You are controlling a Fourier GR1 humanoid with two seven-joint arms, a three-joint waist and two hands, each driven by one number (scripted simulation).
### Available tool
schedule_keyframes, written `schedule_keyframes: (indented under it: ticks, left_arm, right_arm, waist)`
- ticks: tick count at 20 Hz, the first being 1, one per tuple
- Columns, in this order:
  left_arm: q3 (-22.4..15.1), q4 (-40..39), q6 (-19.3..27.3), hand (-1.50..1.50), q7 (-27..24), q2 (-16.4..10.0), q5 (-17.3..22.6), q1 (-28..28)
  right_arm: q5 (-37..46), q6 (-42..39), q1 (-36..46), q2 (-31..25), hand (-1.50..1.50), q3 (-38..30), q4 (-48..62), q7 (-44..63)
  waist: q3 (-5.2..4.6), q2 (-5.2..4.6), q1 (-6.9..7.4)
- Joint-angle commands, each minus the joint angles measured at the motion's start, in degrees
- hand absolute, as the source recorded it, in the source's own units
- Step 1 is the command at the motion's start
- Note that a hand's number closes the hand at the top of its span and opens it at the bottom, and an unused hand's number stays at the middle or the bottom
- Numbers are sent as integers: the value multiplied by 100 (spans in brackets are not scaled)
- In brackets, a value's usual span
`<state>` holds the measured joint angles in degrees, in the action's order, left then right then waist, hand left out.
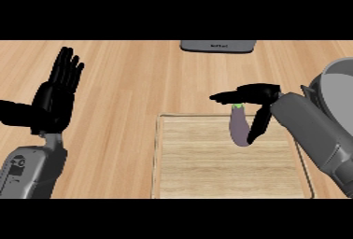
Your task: Pick the eggplant from the tray and place it in the pot
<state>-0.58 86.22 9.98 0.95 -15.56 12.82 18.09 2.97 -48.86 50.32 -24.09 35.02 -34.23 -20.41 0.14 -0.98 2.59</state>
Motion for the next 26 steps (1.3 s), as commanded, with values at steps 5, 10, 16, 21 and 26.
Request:
schedule_keyframes:
  ticks: [5,10,16,21,26]
  left_arm:
    - [65,138,205,0,288,3,-120,147]
    - [32,3,-31,0,-181,115,-100,-180]
    - [87,6,21,0,-4,25,-153,-30]
    - [110,-71,66,0,-10,131,-162,13]
    - [258,116,-64,0,57,3,-93,-165]
  right_arm:
    - [256,-442,-222,287,-150,270,208,-1176]
    - [379,-178,-201,585,-150,382,502,-1262]
    - [272,263,-290,934,150,452,85,-1709]
    - [293,453,-391,873,150,520,-74,-1949]
    - [324,488,-263,831,150,459,-22,-1806]
  waist:
    - [-1,46,-98]
    - [-6,31,-69]
    - [2,23,-47]
    - [-6,48,-146]
    - [-11,77,-163]
